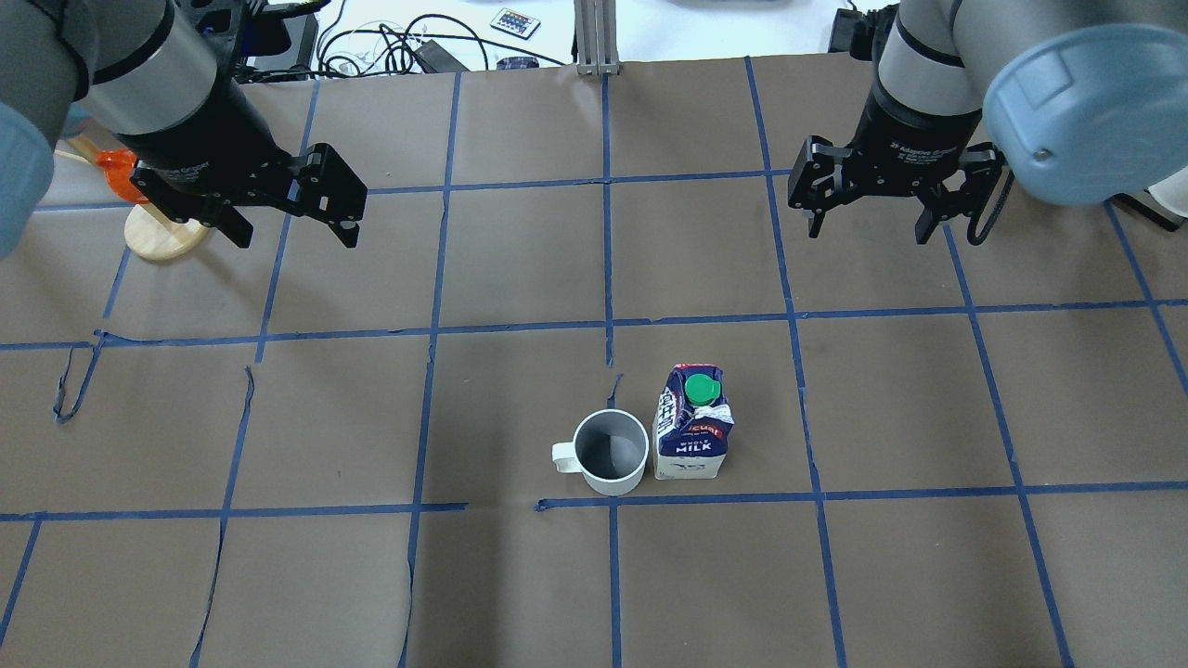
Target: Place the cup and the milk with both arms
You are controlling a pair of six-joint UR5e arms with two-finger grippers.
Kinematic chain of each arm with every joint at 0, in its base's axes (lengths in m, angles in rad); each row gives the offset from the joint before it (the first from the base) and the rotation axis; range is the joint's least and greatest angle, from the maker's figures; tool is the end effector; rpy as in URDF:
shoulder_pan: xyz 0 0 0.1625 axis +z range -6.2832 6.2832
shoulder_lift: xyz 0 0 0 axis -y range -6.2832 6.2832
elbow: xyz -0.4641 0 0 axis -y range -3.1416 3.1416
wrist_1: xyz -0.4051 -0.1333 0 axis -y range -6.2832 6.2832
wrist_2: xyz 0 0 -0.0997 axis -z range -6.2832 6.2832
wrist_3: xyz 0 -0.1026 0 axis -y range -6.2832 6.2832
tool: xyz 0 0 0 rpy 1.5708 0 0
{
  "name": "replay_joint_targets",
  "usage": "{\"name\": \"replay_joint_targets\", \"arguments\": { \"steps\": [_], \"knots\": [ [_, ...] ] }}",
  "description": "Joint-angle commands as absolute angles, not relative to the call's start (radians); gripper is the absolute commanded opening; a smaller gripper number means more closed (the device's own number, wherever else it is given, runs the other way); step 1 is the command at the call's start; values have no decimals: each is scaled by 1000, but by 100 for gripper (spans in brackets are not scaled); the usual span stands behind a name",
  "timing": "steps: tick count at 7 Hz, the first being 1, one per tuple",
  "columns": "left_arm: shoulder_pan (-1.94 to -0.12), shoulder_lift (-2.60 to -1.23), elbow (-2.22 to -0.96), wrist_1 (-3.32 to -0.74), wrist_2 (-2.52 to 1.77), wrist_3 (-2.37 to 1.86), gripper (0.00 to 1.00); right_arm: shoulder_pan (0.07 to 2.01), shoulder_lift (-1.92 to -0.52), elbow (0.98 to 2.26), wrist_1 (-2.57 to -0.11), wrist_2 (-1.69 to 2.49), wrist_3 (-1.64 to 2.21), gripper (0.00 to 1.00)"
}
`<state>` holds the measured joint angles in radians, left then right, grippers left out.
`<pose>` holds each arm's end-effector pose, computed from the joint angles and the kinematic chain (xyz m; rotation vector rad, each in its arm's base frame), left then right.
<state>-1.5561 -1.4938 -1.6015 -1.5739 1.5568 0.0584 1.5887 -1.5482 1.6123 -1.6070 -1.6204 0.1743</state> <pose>-0.1278 -0.4749 0.5458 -0.0688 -3.1277 0.0683 0.1374 -0.5092 0.4953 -0.2403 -3.0800 -0.0355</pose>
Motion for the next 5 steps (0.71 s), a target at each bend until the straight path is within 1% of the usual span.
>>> {"name": "replay_joint_targets", "arguments": {
  "steps": [1,5],
  "knots": [
    [-1555,-1491,-1603,-1574,1557,58,100,1583,-1563,1603,-1606,-1588,167,100],
    [-1554,-1491,-1603,-1574,1559,58,100,1586,-1580,1618,-1617,-1565,166,100]
  ]
}}
